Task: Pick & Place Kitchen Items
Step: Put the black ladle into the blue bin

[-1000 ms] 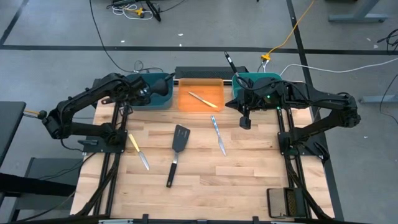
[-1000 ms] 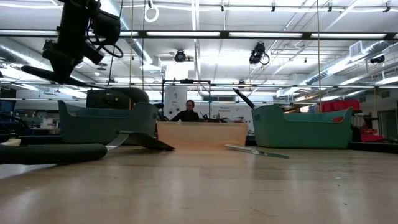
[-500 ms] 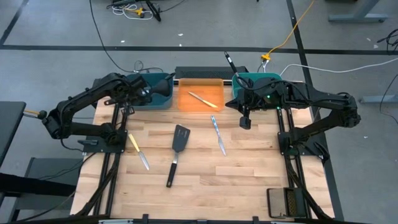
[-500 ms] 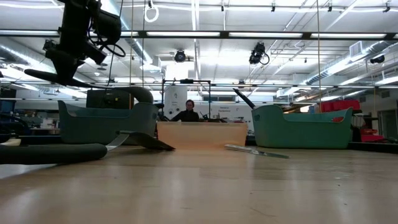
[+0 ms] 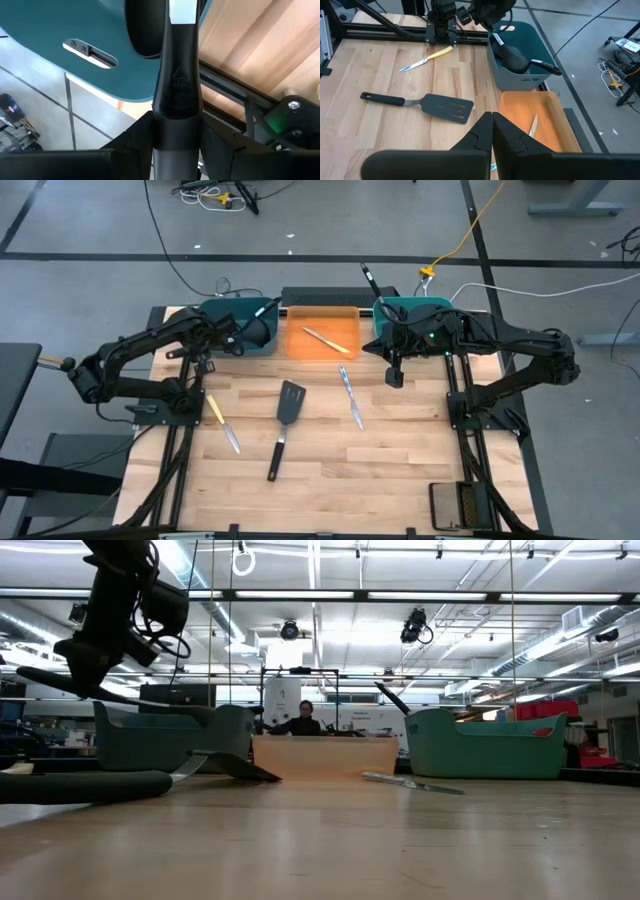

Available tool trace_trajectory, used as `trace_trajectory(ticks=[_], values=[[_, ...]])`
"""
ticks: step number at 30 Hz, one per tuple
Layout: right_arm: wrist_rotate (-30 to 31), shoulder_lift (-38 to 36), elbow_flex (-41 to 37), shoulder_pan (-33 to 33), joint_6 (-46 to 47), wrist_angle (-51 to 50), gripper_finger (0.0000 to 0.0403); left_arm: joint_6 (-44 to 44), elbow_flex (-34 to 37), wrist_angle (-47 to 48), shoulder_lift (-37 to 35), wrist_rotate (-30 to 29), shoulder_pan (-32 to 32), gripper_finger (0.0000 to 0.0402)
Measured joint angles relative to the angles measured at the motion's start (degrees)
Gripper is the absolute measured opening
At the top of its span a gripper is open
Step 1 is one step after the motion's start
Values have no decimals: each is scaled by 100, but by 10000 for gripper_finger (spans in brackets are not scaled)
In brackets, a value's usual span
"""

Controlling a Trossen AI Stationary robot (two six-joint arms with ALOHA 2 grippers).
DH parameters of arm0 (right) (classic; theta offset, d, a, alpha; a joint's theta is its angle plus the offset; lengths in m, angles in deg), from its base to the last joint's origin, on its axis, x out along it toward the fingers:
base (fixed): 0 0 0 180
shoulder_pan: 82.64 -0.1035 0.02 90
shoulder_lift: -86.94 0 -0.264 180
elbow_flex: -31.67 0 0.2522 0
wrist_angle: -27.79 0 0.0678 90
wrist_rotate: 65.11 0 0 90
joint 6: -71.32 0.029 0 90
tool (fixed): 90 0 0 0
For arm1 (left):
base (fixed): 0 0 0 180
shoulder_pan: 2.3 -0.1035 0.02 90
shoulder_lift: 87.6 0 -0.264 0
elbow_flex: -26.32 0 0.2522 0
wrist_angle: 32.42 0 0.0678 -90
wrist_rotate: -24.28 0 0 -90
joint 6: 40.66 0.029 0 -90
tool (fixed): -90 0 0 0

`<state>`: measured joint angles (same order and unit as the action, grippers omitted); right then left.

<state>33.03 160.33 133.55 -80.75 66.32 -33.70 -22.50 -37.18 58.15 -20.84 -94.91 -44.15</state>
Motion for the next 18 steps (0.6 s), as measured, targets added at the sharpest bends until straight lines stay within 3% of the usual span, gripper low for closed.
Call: trace_trajectory(ticks=[18], values=[[0,0,0,0,2,4,9,537,15,-66,0,-855,1,133]])
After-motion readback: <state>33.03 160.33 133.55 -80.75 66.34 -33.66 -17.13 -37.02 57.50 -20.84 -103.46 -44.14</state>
